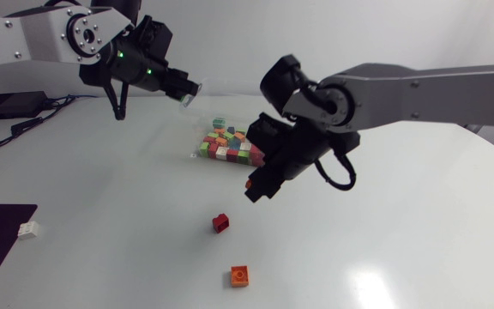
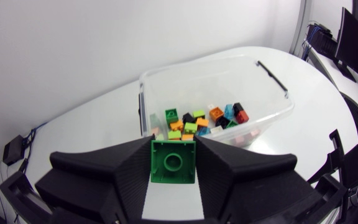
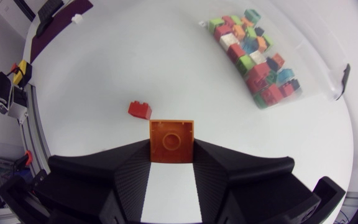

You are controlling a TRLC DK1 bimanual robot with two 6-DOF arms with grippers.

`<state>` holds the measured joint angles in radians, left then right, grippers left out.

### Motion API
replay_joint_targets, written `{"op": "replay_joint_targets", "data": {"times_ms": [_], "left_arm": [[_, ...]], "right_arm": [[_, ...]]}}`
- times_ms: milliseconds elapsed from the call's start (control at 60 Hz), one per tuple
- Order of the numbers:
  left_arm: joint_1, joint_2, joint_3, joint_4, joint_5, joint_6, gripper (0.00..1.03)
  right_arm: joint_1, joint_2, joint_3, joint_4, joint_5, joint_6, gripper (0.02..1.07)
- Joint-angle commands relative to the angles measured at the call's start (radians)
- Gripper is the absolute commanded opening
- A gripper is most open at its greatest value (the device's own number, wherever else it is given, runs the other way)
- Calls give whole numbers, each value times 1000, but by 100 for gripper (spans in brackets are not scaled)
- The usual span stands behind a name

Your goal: Place the duplo bricks in the container

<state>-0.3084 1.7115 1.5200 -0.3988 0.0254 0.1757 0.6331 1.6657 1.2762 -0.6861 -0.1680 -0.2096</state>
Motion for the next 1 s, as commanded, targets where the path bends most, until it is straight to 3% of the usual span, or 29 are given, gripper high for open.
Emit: {"op": "replay_joint_targets", "data": {"times_ms": [0, 167, 233, 283, 333, 383, 633, 850, 983], "left_arm": [[-20, 51, 65, 32, 11, -27, 33], [-26, 172, 184, 97, 11, -28, 35], [-21, 214, 218, 110, 11, -28, 41], [-18, 238, 233, 135, 11, -21, 56], [-12, 266, 247, 167, 10, -16, 85], [-5, 284, 264, 167, 10, -7, 97], [54, 181, 169, 175, 27, 28, 98], [132, -116, -110, 160, 50, 120, 98], [232, -274, -279, 115, 80, 192, 98]], "right_arm": [[-18, -37, 35, -26, 1, -14, 34], [-44, -60, 94, -24, -7, -16, 34], [-58, -66, 109, -7, -8, -17, 34], [-67, -69, 126, 11, -8, -14, 34], [-79, -67, 153, 23, -8, -13, 34], [-90, -64, 173, 43, -8, -13, 34], [-148, 16, 301, 97, -5, -20, 34], [-196, 132, 384, 181, -8, -47, 34], [-216, 221, 443, 224, -2, -56, 34]]}}
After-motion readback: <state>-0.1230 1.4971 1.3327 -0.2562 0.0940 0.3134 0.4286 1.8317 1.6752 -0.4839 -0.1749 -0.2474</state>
